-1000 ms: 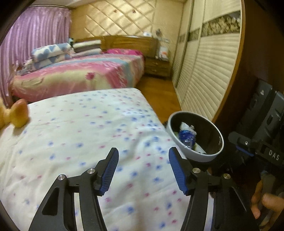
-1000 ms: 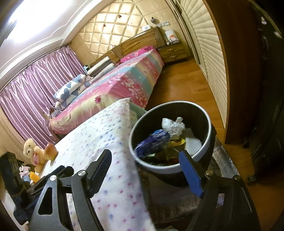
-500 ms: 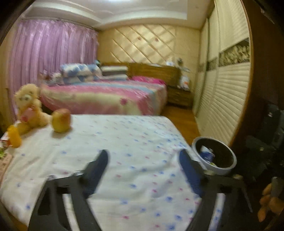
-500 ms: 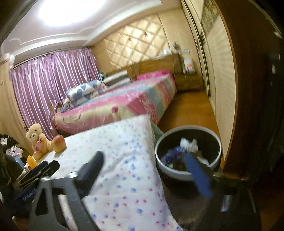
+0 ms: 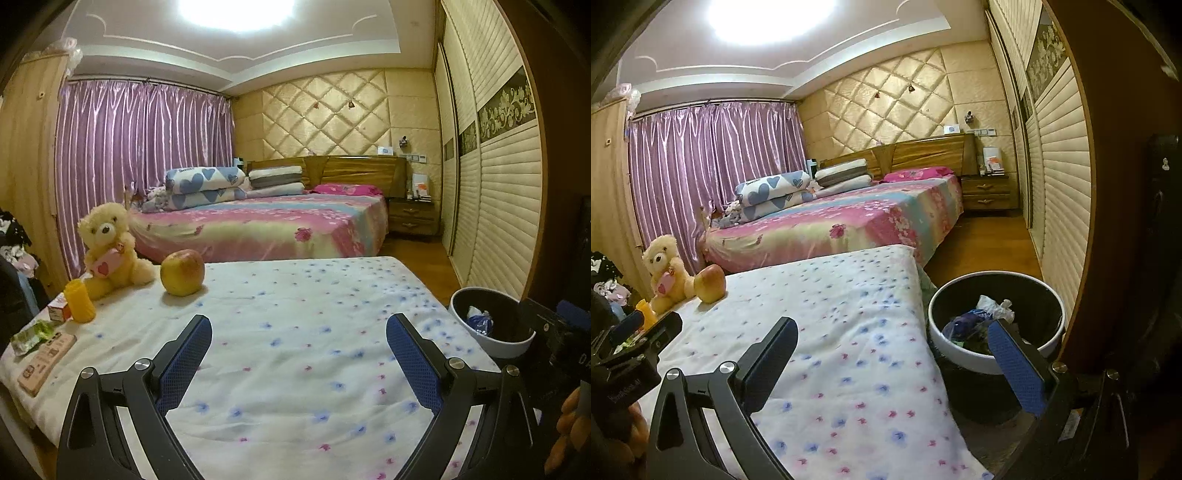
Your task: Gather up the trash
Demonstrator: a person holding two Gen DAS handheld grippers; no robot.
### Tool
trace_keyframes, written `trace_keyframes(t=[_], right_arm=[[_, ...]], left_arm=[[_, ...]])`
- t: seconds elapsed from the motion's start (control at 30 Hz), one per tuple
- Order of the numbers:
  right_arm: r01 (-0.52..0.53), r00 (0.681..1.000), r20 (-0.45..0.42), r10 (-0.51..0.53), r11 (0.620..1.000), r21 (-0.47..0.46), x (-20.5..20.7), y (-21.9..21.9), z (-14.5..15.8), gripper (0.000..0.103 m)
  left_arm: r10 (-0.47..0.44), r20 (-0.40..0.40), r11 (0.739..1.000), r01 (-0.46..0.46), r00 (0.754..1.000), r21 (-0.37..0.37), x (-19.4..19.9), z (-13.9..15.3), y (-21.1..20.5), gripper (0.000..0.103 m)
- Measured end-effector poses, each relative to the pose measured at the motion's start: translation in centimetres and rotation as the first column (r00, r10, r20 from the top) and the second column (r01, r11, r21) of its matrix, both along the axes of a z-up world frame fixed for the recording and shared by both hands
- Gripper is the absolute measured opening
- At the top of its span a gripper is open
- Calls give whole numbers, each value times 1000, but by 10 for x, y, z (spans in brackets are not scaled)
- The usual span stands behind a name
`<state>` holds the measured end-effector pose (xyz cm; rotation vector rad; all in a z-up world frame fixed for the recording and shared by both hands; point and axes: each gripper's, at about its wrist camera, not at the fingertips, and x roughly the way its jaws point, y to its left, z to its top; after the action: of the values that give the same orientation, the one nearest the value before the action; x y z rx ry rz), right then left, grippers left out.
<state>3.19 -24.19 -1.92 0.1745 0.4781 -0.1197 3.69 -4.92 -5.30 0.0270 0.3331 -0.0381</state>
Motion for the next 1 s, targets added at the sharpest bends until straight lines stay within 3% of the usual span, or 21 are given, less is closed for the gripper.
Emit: trace_keyframes(t=[1.0], right_arm=[[-43,999,-34,42,999,-20,3,16,-5,103]], left_arm=[[-5,-35,1000,5,999,-22,13,4,17,96]])
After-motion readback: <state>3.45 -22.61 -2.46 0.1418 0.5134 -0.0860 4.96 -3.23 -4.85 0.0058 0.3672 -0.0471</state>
